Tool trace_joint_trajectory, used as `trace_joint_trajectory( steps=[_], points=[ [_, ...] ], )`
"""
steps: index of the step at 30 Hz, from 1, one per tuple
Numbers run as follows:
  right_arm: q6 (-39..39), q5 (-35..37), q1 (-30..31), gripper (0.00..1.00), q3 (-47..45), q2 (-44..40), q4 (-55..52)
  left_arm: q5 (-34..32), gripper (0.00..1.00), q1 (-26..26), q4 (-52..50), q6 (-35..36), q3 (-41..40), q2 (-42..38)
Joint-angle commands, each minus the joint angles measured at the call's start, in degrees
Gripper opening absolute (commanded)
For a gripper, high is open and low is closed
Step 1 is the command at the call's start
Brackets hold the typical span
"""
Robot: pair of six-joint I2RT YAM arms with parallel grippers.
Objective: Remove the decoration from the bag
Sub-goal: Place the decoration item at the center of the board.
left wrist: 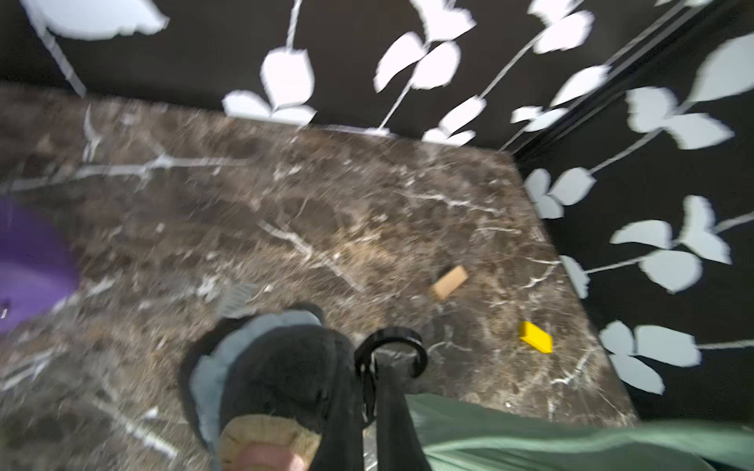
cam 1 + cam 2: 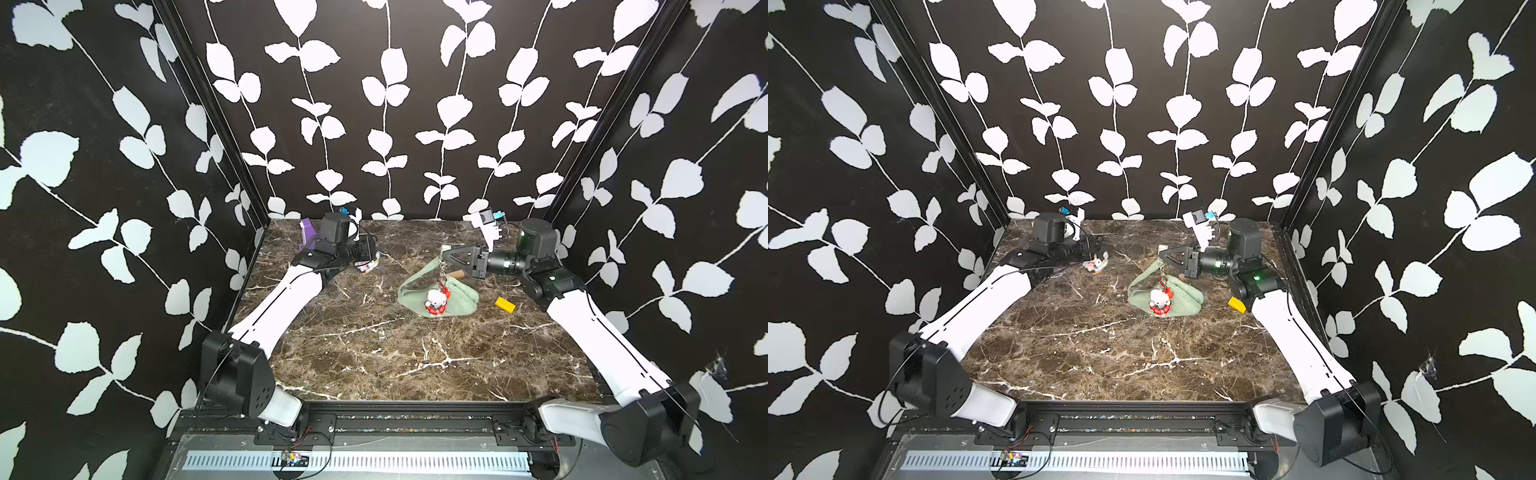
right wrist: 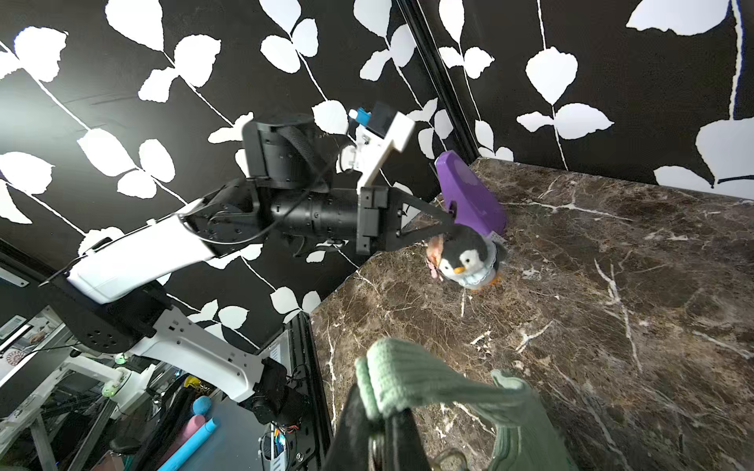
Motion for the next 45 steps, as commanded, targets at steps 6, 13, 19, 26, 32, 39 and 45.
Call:
trace_joint_trajectory(
  steps=[6,13,19,26,32,39,45],
  points=[
    [1.36,-3.43,-0.2,0.0,0.05,-0.45,2.73,-6.56,0.13,0.66,-5.47,-4.84,0.0,3.34],
    [1.37,-3.98,-0.2,0.0,-1.05,-0.98,2.59,-6.83,0.24,1.83,-8.47,-4.08,0.07,4.97],
    [1.36,-4.25,-0.25,0.0,-1.39,-1.12,2.74,-7.46,0.23,2.35,-8.73,-3.63,-1.05,4.91],
    [1.5,-4.55,-0.26,0.0,-1.67,-1.01,2.9,-8.68,0.25,2.44,-8.83,-3.0,-2.13,5.11],
    [1.55,-4.69,-0.24,0.0,-1.92,-1.25,2.8,-6.31,0.29,2.44,-9.53,-2.55,-1.97,5.98],
    [1.56,-4.54,-0.22,0.0,-1.74,-1.62,2.55,-5.77,0.32,2.42,-9.36,-1.76,-2.08,5.03],
    [2.12,-4.31,-0.22,0.0,-1.38,-1.78,2.74,-1.26,0.36,2.4,-10.12,2.96,-0.32,3.36]
  ],
)
